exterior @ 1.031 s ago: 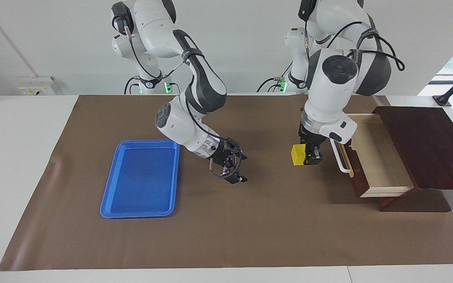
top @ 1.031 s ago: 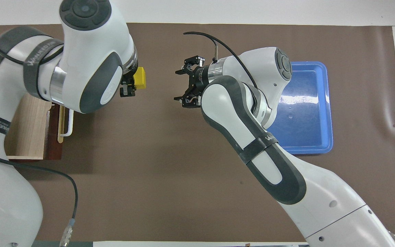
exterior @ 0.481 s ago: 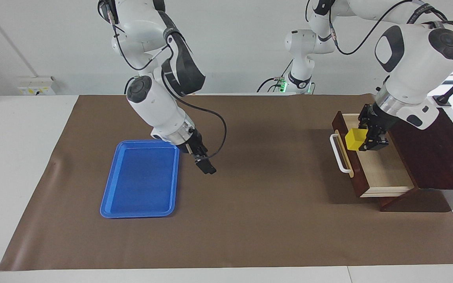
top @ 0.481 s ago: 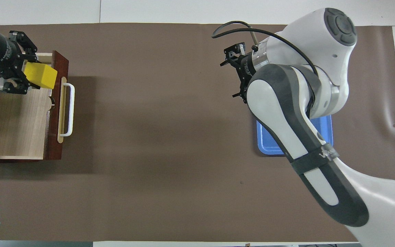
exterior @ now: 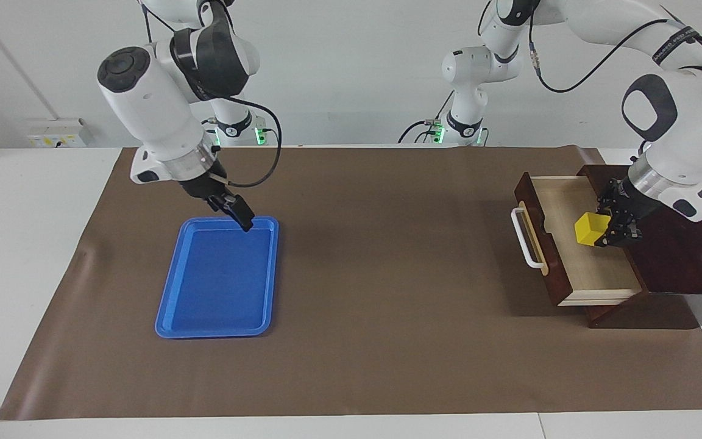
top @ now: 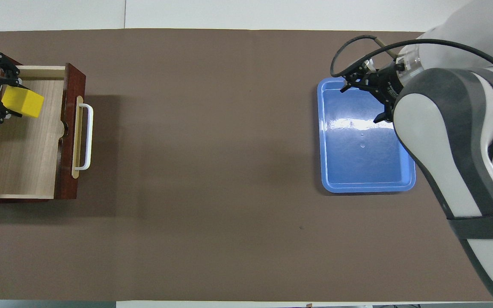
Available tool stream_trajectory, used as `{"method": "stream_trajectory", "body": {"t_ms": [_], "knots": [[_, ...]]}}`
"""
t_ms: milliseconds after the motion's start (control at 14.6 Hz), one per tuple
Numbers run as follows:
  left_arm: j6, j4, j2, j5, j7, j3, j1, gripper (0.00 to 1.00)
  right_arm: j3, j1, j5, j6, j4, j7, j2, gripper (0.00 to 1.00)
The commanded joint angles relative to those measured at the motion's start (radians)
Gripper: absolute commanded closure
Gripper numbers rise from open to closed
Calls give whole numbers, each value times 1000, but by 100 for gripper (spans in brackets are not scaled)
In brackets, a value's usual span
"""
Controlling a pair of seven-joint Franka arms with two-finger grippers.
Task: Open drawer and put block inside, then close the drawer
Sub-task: 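Carry the block into the drawer with the left gripper while the right gripper withdraws, then lower the block into the drawer and open the left gripper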
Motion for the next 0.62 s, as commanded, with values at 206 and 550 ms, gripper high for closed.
{"method": "stream_trajectory", "body": {"t_ms": [206,550], "knots": [[175,-258,-99,-6,11,-7,18,100,10,-77,-129,-138,-63,-415,-139,0],[247,-365,-137,-6,-74,-7,15,100,12,-123,-192,-145,-159,-585,-203,0]]}}
